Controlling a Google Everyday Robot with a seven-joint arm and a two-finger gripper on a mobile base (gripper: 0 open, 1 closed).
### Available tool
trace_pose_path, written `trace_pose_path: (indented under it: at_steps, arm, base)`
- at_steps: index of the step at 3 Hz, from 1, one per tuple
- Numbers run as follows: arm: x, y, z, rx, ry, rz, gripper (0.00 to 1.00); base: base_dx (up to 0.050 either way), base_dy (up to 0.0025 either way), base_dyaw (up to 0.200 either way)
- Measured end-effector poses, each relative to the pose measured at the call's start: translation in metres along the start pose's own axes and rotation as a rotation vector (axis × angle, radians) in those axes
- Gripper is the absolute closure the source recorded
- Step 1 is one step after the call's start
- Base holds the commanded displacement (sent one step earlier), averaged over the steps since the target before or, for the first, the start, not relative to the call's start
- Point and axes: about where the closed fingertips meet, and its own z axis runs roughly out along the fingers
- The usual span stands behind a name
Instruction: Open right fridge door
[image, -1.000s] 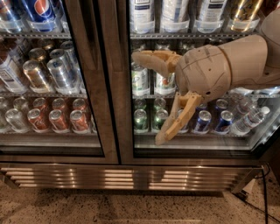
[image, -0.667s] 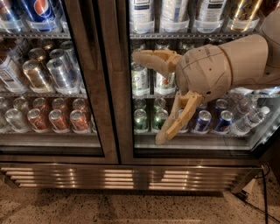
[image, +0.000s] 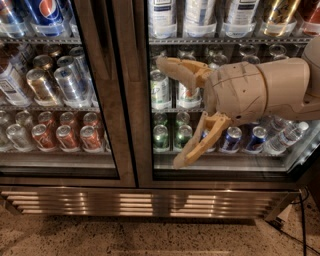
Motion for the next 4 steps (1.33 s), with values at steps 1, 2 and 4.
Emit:
trace_pose_path:
  at_steps: [1,2,4]
  arm:
    - [0.0,0.0,0.0,-0.001,0.0,0.0,0.0]
    - [-0.016,-0.057,0.003,0.026,0.054,0.041,0.0]
    - [0.012,-0.059,0.001,0.034,0.054,0.109,0.0]
  base:
    - [0.0,0.0,0.0]
    - [0.0,0.0,0.0]
    - [0.0,0.0,0.0]
